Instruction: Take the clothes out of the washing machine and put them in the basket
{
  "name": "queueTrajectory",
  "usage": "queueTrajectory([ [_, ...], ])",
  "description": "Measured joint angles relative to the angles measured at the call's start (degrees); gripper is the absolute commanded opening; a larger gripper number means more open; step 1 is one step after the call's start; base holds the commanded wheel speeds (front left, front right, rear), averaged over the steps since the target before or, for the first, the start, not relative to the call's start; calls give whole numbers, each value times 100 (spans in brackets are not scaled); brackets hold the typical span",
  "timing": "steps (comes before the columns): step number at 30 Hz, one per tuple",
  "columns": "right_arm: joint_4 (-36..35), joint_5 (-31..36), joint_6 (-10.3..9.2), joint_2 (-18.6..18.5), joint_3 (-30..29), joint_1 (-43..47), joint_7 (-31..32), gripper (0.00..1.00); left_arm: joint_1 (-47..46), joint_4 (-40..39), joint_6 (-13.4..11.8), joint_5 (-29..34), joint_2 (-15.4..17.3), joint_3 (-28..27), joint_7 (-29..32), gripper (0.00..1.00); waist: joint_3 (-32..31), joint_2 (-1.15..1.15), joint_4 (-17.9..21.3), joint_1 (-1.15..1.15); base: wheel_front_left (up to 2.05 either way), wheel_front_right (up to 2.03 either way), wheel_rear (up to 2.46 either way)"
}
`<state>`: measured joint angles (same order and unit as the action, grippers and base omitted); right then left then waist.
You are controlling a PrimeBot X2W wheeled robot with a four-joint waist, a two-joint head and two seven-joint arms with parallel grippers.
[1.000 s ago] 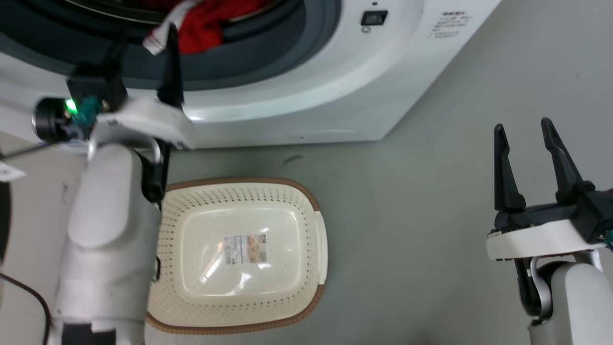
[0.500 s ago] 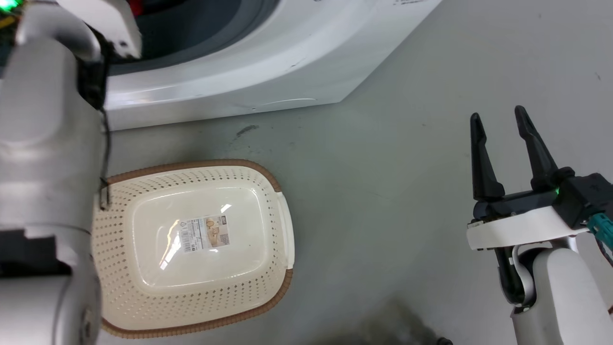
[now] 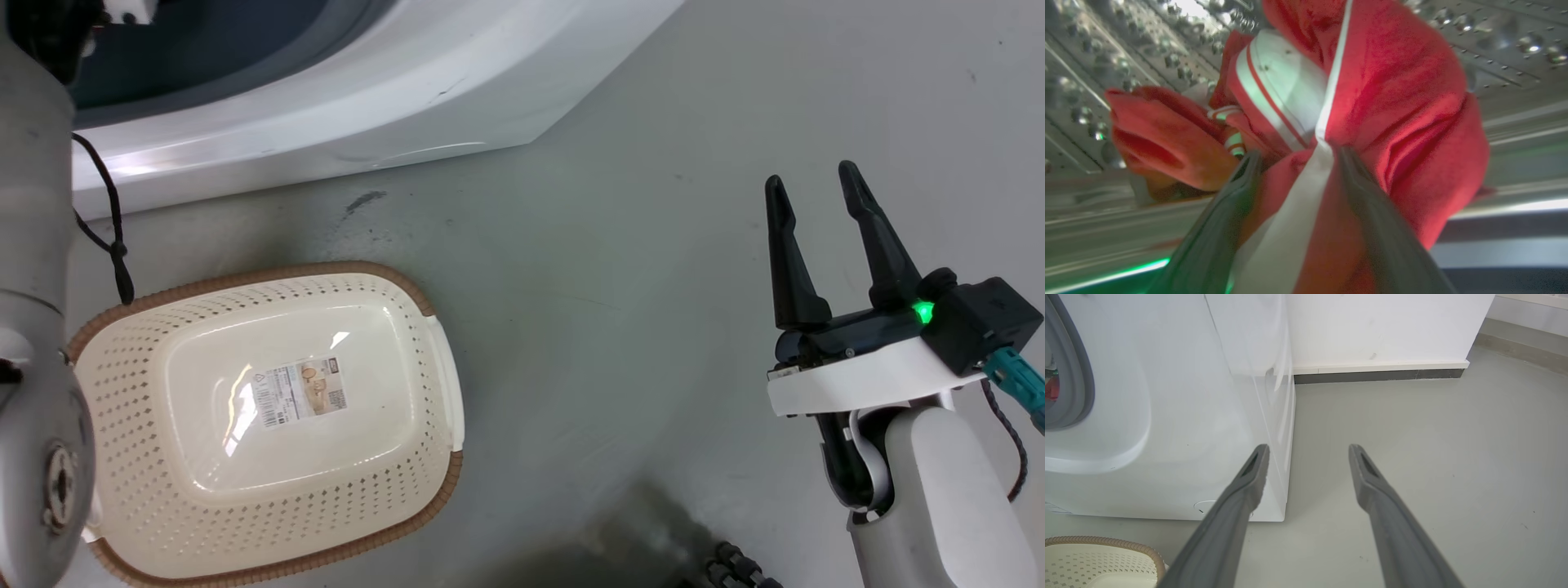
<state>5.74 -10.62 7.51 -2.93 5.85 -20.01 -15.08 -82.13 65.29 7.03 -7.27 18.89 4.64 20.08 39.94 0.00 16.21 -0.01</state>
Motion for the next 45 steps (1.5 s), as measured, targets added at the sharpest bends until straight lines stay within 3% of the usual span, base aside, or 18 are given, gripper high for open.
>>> queueTrajectory([
  [5, 21, -105, 0, 0, 71, -47, 0, 100, -308, 269, -22, -114, 74, -41, 730, 100, 62, 0, 141, 0, 0, 0, 0],
  [6, 27, -115, 0, 0, 79, -55, -1, 100, -336, 285, -48, -113, 86, -32, 803, 85, 63, 0, 160, 0, 0, 0, 0],
  [7, 29, -131, 0, 0, 88, -57, -1, 100, -362, 297, -54, -113, 97, -20, 861, 50, 65, 0, 176, 0, 0, 0, 0],
  [8, 42, -160, 0, 0, 99, -57, -1, 100, -383, 313, -54, -113, 108, -4, 927, 5, 64, 0, 193, 0, 0, 0, 0],
  [9, 49, -166, 0, 1, 108, -57, -1, 100, -392, 319, -56, -113, 115, 7, 960, 0, 58, 0, 206, 0, 0, 0, 0],
  [13, 73, -198, 0, 0, 100, -59, -1, 100, -382, 323, -172, -99, 136, 58, 978, 0, 22, 0, 231, 0, 0, 0, 0],
  [17, 122, -202, 0, 0, 67, -61, -1, 100, -192, 214, -260, -101, 154, 76, 572, 0, -68, 0, 213, 0, 0, 0, 0],
  [33, 393, -18, 0, 3, -113, 203, -1, 100, 1513, -51, -376, -341, -188, 22, -3080, 0, -1121, 0, -103, 1, 0, 0, 0],
  [40, 505, 134, -1, 4, -257, 524, -1, 100, 2152, -120, -398, -390, -361, 19, -3489, 0, -1768, 0, -290, 1, 0, 0, 0],
  [45, 568, 255, -1, 3, -382, 772, -1, 100, 2686, -740, -393, -469, -483, -83, -3499, 0, -2214, 0, -424, 2, 0, 0, 0],
])
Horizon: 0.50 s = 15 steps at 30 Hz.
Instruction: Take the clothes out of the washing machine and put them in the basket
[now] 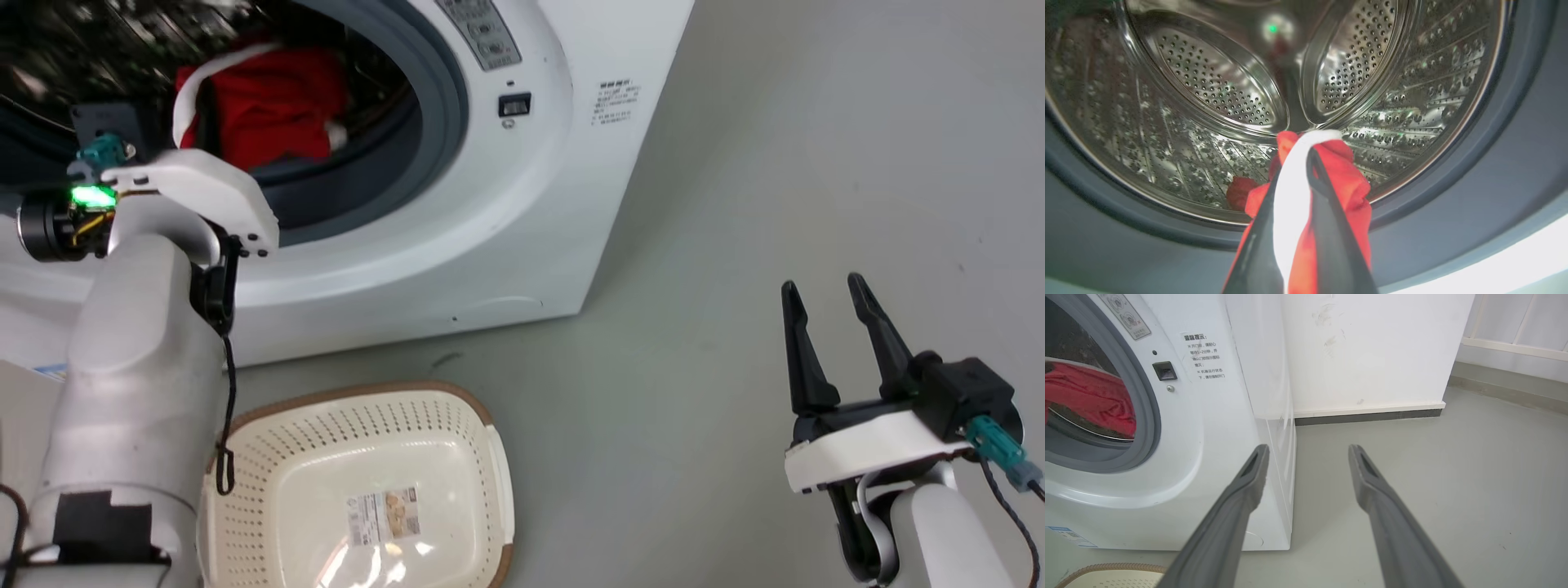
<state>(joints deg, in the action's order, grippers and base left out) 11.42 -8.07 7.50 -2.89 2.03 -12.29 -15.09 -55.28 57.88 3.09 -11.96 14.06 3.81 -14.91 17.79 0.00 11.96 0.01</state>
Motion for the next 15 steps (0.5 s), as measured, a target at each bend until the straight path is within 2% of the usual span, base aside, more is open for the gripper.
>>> queueTrajectory([
  [4, 33, 15, 1, 0, -34, 164, 0, 100, 506, -591, 29, -21, -30, -82, -8, 0, -329, 0, -96, 0, 0, 0, 0],
  [15, -10, 80, 0, 1, -110, 533, 104, 100, 1711, -2196, 16, -4, -391, -177, -14, 0, -1058, 0, -361, 1, 0, 0, 0],
])
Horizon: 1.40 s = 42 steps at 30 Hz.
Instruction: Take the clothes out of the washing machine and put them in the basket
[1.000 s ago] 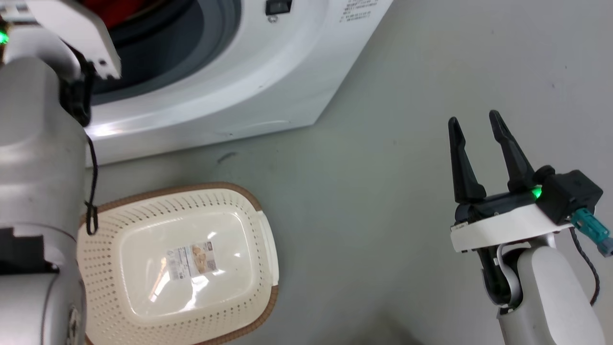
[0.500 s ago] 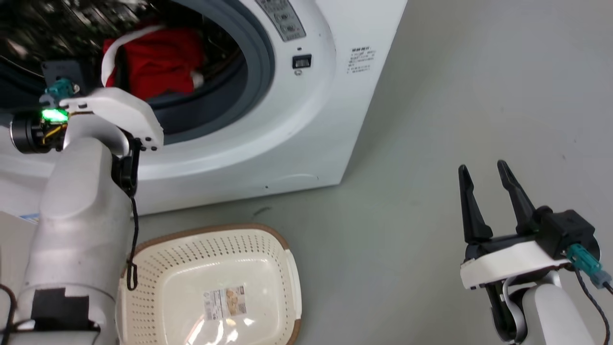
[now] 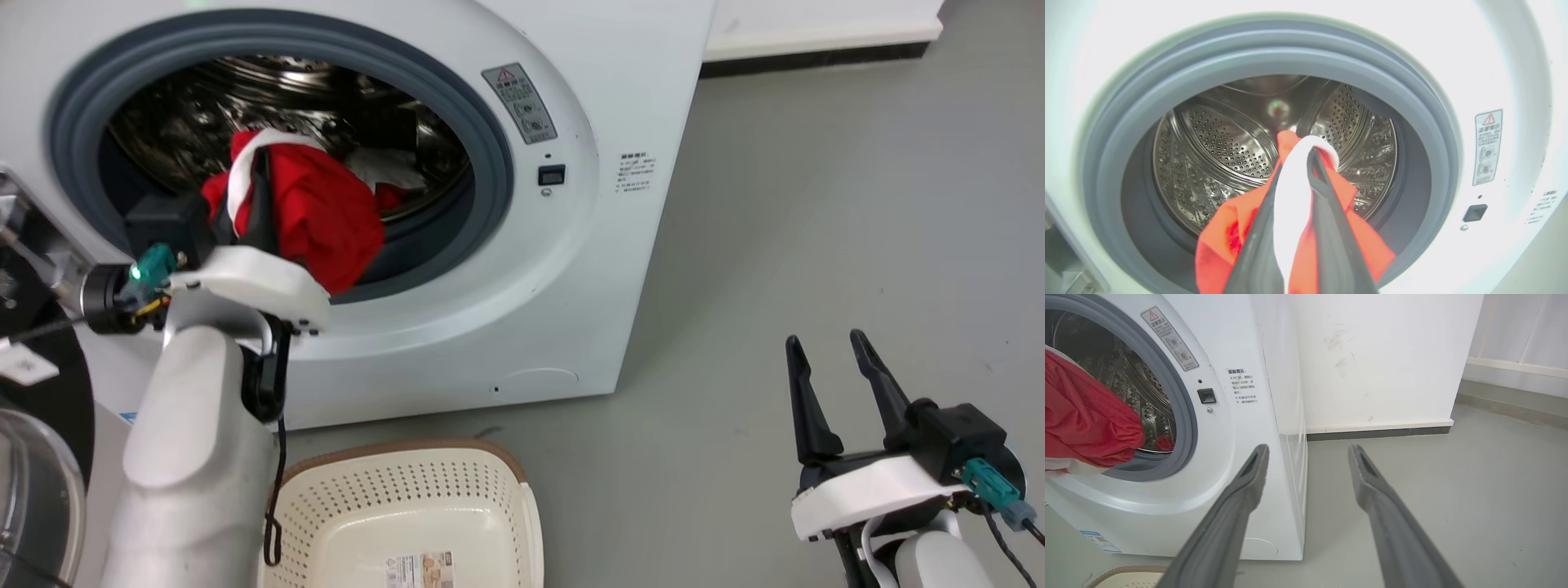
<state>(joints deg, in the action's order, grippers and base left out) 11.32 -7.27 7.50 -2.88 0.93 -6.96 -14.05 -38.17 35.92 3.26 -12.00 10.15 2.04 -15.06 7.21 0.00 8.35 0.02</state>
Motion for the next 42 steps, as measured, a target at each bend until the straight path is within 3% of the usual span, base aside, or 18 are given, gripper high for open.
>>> queueTrajectory([
  [7, -132, 24, 1, -1, -68, 244, 135, 100, 1112, -1276, -176, -35, -186, 8, 0, 0, -325, 0, -173, 0, 0, 0, 0],
  [13, -265, 38, 0, -1, -108, 403, 209, 100, 2310, -2429, -331, -138, -345, 115, 446, 0, -445, 0, -320, 0, 0, 0, 0],
  [19, -343, 37, 0, -1, -99, 405, 249, 100, 3449, -2924, -589, -286, -472, 133, 813, 0, -307, 0, -362, -1, 0, 0, 0],
  [21, -357, 35, 0, 0, -80, 394, 249, 100, 3826, -2674, -680, -438, -537, 168, 868, 0, -148, 0, -403, -1, 0, 0, 0],
  [28, -420, 22, 0, -1, 27, 121, 247, 100, 3796, -1310, -620, -683, -653, 378, 809, 0, 311, 0, -445, -1, 0, 0, 0],
  [36, -534, 103, 0, -1, 149, -255, 241, 100, 2757, 375, -396, -753, -673, 498, 548, 0, 1004, 0, -435, -2, 0, 0, 0],
  [42, -590, 138, 1, -1, 296, -688, 189, 100, 1419, 1736, -297, -766, -687, 533, 247, 0, 1864, 0, -363, -3, 0, 0, 0],
])
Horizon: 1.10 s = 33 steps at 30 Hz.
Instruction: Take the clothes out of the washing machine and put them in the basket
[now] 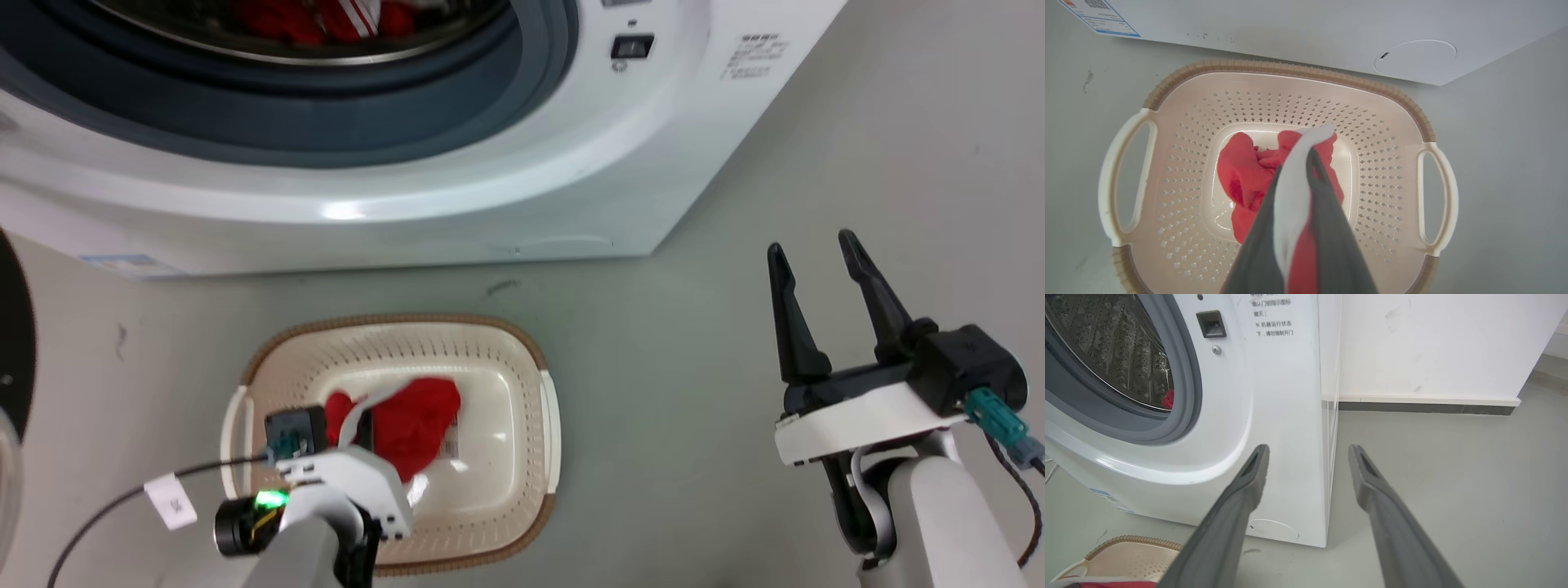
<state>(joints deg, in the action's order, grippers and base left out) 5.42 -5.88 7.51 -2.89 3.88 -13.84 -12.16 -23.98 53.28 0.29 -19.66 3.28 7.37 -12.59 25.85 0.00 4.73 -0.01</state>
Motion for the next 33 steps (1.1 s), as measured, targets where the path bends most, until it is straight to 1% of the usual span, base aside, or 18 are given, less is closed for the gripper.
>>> queueTrajectory([
  [2, 8, -4, -1, -1, 43, -109, -24, 100, -360, 345, 20, -9, 18, 8, -38, 0, 240, 0, 35, 0, 0, 0, 0],
  [3, 8, -4, -1, -1, 43, -109, -24, 100, -360, 345, 20, -9, 18, 8, -38, 0, 240, 0, 35, 0, 0, 0, 0],
  [4, 29, -25, 0, -1, 98, -213, -68, 100, -694, 656, 20, -3, 59, 13, -59, 0, 468, 0, 80, 0, 0, 0, 0],
  [8, 46, -87, 0, 0, 222, -420, -131, 100, -1224, 1217, 51, 11, 219, 12, -70, 0, 889, 0, 199, 0, 0, 0, 0],
  [9, 46, -87, 0, 0, 222, -420, -131, 100, -1224, 1217, 51, 11, 219, 12, -70, 0, 889, 0, 199, 0, 0, 0, 0],
  [10, 70, -127, 0, -2, 257, -527, -166, 100, -1463, 1449, 68, 36, 319, 49, -42, 0, 1092, 0, 268, 0, 0, 0, 0],
  [11, 70, -127, 0, -2, 257, -527, -166, 100, -1463, 1449, 68, 36, 319, 49, -42, 0, 1092, 0, 268, 0, 0, 0, 0],
  [12, 104, -171, 0, 0, 312, -622, -194, 100, -1624, 1649, 68, 68, 392, 89, 27, 0, 1276, 0, 348, 0, 0, 0, 0],
  [13, 104, -171, 0, 0, 312, -622, -194, 100, -1624, 1649, 68, 68, 392, 89, 27, 0, 1276, 0, 348, 0, 0, 0, 0],
  [19, 250, -275, 0, -2, 425, -850, -259, 100, -1779, 1940, -23, -38, 611, 14, 236, 0, 1744, 0, 650, 0, 0, 0, 0],
  [21, 305, -303, -1, -2, 428, -877, -270, 100, -1779, 1968, -27, -75, 631, 3, 243, 0, 1800, 0, 723, 0, 0, 0, 0],
  [22, 305, -303, -1, -2, 428, -877, -270, 100, -1779, 1968, -27, -75, 631, 3, 243, 4, 1800, 0, 723, 0, 0, 0, 0],
  [23, 336, -316, -1, -2, 427, -883, -275, 100, -1778, 1979, -27, -91, 630, -7, 266, 33, 1809, 0, 748, 0, 0, 0, 0],
  [24, 375, -316, -1, -2, 424, -884, -278, 100, -1770, 1991, -21, -109, 620, -7, 280, 68, 1796, 0, 759, 0, 0, 0, 0],
  [25, 409, -318, 0, -2, 423, -885, -280, 100, -1750, 2002, 7, -123, 614, -3, 286, 100, 1765, 0, 765, 0, 0, 0, 0],
  [29, 457, -289, 0, -1, 366, -881, -290, 100, -1611, 2024, 56, -175, 550, 1, 236, 100, 1508, 0, 734, 0, 0, 0, 0],
  [33, 564, -190, 0, 0, 290, -733, -292, 100, -1336, 2036, 122, -247, 445, -9, 98, 100, 1098, 0, 660, 0, 0, 0, 0],
])
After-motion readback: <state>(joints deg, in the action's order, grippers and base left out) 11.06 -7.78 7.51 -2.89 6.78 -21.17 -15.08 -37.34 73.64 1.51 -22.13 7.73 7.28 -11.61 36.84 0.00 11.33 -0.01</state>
